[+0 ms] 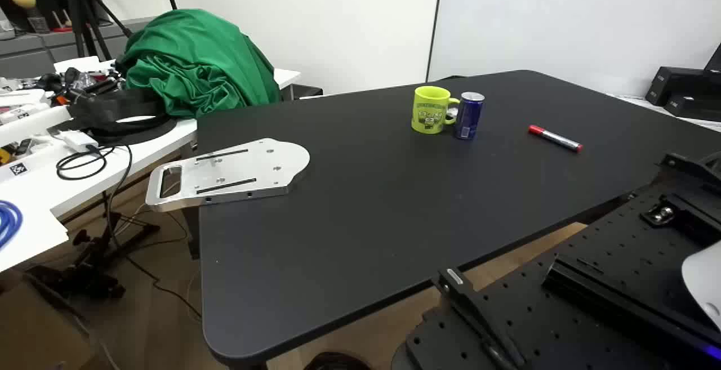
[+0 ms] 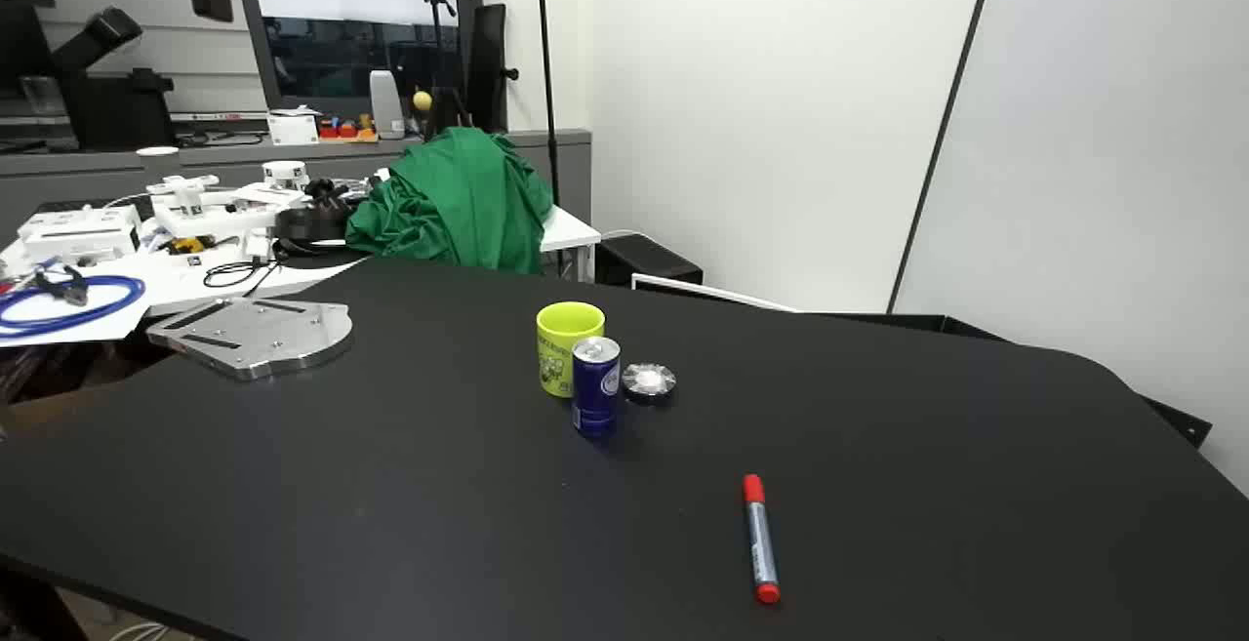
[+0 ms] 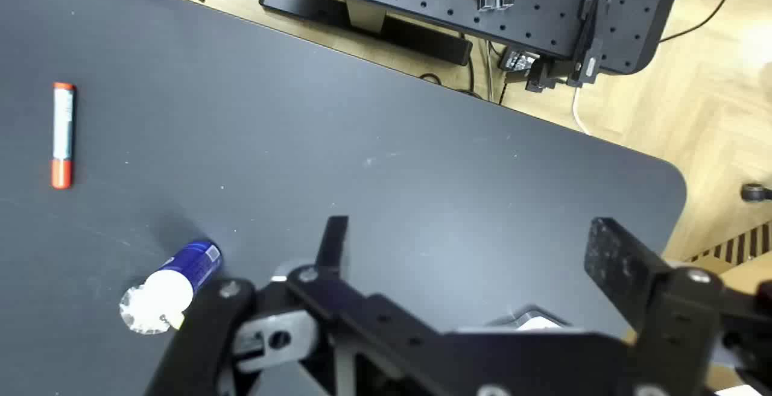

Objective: Put the red marker inside the yellow mug

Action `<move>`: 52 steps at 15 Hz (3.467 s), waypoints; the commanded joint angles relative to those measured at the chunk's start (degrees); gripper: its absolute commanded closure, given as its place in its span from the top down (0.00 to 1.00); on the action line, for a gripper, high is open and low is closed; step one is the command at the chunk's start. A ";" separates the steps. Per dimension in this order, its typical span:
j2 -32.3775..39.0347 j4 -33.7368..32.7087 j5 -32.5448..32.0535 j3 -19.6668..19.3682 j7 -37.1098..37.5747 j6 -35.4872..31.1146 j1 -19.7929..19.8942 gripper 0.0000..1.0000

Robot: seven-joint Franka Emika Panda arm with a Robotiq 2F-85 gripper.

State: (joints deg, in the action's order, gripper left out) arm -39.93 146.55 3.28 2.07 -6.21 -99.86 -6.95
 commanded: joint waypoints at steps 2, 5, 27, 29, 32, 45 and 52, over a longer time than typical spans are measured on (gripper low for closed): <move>0.02 -0.10 0.09 0.17 -0.09 0.08 0.19 1.00; 0.01 -0.10 0.09 0.17 -0.10 0.08 0.19 1.00; 20.56 -22.38 -11.86 -26.00 -35.82 -12.77 11.27 1.00; 25.41 -25.61 -8.71 -27.72 -38.93 -13.72 12.32 1.00; 32.17 -26.79 -5.00 -27.92 -38.15 -18.09 15.41 1.00; 51.84 -28.48 -5.05 -21.35 -36.21 -25.93 26.00 1.00; 52.68 -28.64 -5.01 -20.33 -36.23 -26.22 26.87 1.00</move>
State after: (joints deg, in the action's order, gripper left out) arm 12.87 118.02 -1.23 -19.99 -42.81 -126.23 18.26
